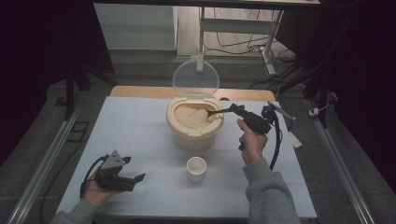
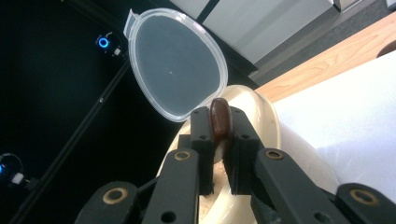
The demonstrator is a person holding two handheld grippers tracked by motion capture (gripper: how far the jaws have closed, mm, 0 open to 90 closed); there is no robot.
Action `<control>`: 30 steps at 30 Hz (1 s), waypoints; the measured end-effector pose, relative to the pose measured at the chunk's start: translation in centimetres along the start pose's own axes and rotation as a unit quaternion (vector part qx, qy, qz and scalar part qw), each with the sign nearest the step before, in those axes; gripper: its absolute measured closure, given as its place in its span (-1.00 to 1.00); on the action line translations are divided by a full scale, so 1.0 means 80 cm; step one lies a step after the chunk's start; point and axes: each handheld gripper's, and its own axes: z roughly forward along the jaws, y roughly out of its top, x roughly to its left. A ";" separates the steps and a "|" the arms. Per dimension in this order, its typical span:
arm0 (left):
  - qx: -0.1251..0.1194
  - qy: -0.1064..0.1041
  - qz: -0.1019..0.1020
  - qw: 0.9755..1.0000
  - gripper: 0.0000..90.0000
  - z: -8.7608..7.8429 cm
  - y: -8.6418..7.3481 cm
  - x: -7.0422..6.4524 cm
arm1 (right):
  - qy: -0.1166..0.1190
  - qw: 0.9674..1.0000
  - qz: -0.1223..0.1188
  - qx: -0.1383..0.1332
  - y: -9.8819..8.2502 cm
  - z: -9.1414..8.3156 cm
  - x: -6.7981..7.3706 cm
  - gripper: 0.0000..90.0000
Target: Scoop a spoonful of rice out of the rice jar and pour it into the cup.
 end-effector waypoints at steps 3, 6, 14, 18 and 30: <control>0.001 0.001 0.002 1.000 -0.68 0.000 0.000 0.000 | 0.003 1.000 0.011 0.000 0.001 -0.001 -0.002 0.84; 0.000 0.001 0.001 1.000 -0.68 0.000 0.000 0.000 | 0.009 1.000 0.028 0.000 0.001 -0.002 -0.005 0.84; 0.001 0.002 0.002 1.000 -0.68 0.000 0.000 0.000 | 0.016 0.999 0.035 -0.002 0.002 -0.006 -0.008 0.84; 0.000 0.002 0.001 1.000 -0.68 0.000 0.000 0.000 | 0.022 0.999 0.035 -0.005 0.003 -0.008 -0.008 0.85; 0.000 0.002 0.001 1.000 -0.68 -0.001 0.000 0.001 | 0.032 0.998 0.048 -0.001 0.004 -0.012 -0.008 0.84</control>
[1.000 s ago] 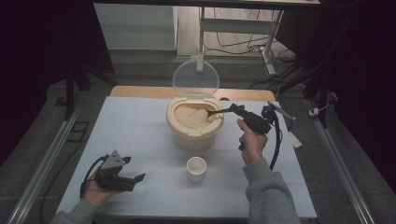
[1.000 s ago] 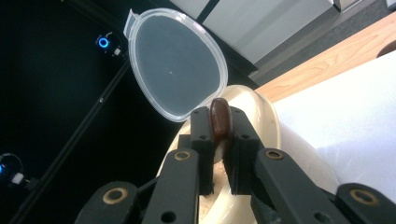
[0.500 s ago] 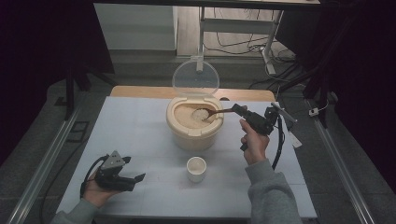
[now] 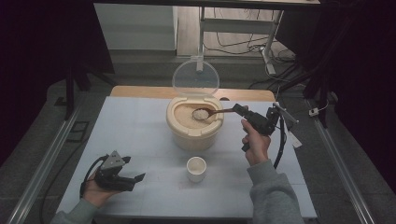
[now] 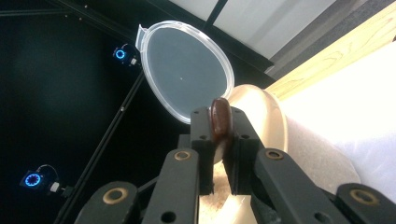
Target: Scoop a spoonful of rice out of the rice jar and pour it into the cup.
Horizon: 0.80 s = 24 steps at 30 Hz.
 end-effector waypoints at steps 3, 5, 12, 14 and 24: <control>0.001 0.000 0.001 1.000 -0.68 0.000 0.000 0.000 | 0.003 1.000 0.002 0.001 0.001 -0.002 0.000 0.85; 0.001 0.000 0.001 1.000 -0.68 0.000 0.000 0.000 | 0.005 1.000 0.001 0.001 0.001 -0.004 0.000 0.84; 0.001 0.000 0.000 1.000 -0.68 0.001 0.000 0.000 | 0.012 1.000 0.009 0.009 -0.001 -0.007 0.002 0.85; 0.002 0.000 -0.001 1.000 -0.68 0.001 -0.001 0.000 | 0.017 1.000 0.012 0.010 -0.002 -0.009 0.004 0.84; 0.002 -0.001 -0.001 1.000 -0.68 0.001 -0.001 0.000 | 0.027 0.999 0.010 0.025 -0.009 -0.026 0.016 0.85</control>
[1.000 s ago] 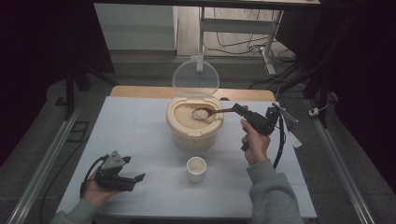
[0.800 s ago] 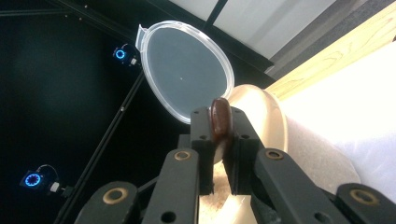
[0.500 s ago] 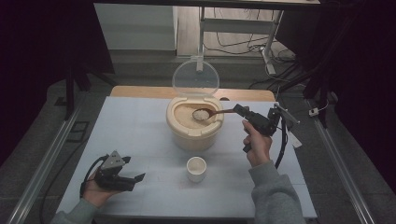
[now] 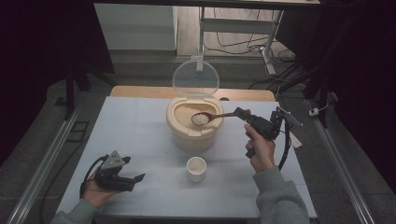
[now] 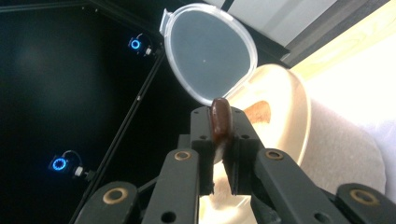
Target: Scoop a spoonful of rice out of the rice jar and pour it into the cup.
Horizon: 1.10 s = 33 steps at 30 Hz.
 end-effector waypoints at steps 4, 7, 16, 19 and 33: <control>0.000 0.000 0.000 1.000 -0.68 0.000 0.000 0.000 | 0.006 1.000 -0.006 0.011 -0.007 -0.007 0.002 0.85; 0.001 0.001 0.000 1.000 -0.68 0.000 0.000 0.000 | 0.009 1.000 -0.008 0.017 -0.012 -0.013 0.003 0.85; 0.004 0.001 0.001 1.000 -0.68 0.002 0.001 -0.001 | 0.013 0.999 -0.016 0.038 -0.026 -0.026 0.005 0.84; 0.004 0.000 0.001 1.000 -0.68 0.001 0.001 -0.001 | 0.013 0.999 -0.017 0.049 -0.033 -0.029 0.003 0.85; 0.004 0.000 0.000 1.000 -0.68 0.002 0.000 0.000 | -0.021 0.995 -0.036 0.089 -0.061 -0.039 -0.020 0.84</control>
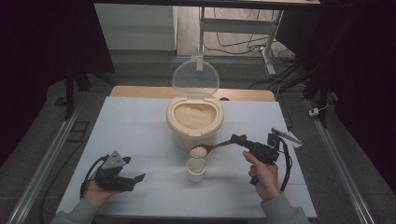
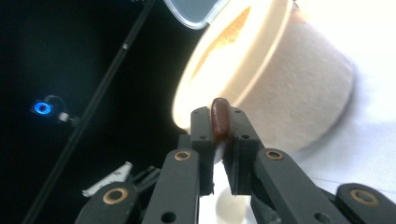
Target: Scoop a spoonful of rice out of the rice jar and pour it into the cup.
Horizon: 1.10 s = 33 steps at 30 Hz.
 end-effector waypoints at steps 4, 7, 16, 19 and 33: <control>0.000 0.000 0.000 1.000 -0.68 0.000 0.000 0.000 | -0.015 1.000 -0.009 0.011 -0.004 0.002 -0.005 0.84; 0.001 0.000 0.000 1.000 -0.68 0.000 0.000 0.001 | -0.028 0.999 -0.019 0.016 -0.005 0.003 -0.005 0.84; 0.002 -0.001 0.001 1.000 -0.68 0.001 -0.001 0.001 | -0.051 0.997 -0.054 0.026 -0.005 0.009 0.003 0.84; 0.002 -0.001 0.001 1.000 -0.68 0.001 -0.001 0.001 | -0.057 0.995 -0.070 0.029 -0.006 0.010 0.008 0.84; 0.003 0.001 0.002 1.000 -0.68 0.001 -0.001 0.001 | -0.059 0.978 -0.201 0.026 -0.014 0.005 0.041 0.84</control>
